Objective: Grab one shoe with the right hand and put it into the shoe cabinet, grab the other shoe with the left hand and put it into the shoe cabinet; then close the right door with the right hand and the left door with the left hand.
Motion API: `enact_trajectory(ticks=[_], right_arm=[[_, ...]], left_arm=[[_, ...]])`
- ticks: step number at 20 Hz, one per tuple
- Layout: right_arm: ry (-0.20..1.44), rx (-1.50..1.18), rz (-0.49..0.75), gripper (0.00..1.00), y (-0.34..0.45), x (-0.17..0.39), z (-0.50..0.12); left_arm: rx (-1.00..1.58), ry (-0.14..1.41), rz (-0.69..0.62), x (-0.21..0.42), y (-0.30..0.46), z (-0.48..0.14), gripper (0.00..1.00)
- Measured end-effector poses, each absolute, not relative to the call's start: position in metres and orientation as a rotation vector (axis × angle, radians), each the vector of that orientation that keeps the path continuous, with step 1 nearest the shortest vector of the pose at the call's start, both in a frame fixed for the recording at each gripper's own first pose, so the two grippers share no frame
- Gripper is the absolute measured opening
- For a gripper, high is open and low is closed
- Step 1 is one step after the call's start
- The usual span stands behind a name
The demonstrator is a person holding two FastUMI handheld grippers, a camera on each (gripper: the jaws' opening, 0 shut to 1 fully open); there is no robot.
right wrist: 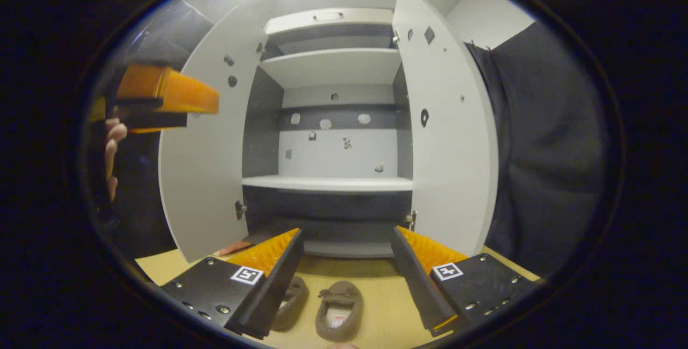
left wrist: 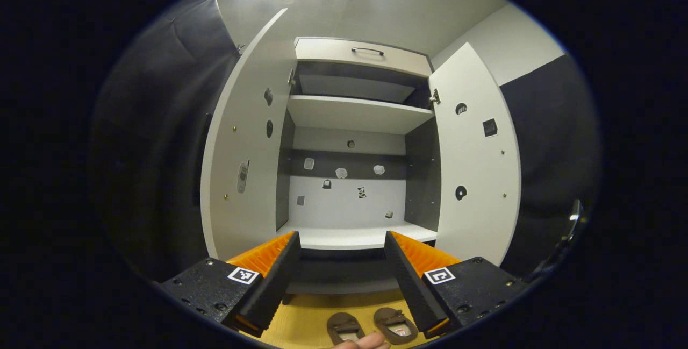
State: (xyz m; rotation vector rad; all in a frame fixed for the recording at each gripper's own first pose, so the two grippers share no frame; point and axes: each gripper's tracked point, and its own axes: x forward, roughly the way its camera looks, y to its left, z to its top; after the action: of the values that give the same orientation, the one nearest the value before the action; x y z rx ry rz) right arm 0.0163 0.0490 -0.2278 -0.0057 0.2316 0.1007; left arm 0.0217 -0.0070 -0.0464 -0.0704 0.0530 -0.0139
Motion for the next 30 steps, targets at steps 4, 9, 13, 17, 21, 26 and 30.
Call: enact_trajectory(ticks=[4,9,13,17,21,26,30], right_arm=[[0.388,-0.025,0.096,0.99,0.061,0.013,-0.316],[0.560,-0.034,0.136,0.99,0.077,0.013,-0.388],[0.709,0.067,0.150,0.87,0.090,0.013,-0.435],[0.764,0.049,0.074,0.49,0.077,0.036,-0.458],[0.825,0.017,0.062,0.45,0.079,0.045,-0.474],[0.746,0.053,0.127,0.05,0.086,0.054,-0.469],[0.656,0.111,0.160,0.01,0.075,0.057,-0.429]], left_arm=[[-0.087,0.055,0.047,0.046,0.013,-0.068,0.96],[-0.064,0.001,0.098,0.074,0.024,-0.065,0.96],[-0.050,-0.030,0.092,0.088,0.026,-0.062,0.96],[-0.065,0.023,0.017,0.100,0.014,-0.082,0.96],[-0.110,0.066,-0.005,0.116,0.007,-0.097,0.96],[-0.066,0.112,-0.063,0.130,-0.007,-0.116,0.96],[-0.062,0.107,-0.057,0.135,0.004,-0.114,0.96]])
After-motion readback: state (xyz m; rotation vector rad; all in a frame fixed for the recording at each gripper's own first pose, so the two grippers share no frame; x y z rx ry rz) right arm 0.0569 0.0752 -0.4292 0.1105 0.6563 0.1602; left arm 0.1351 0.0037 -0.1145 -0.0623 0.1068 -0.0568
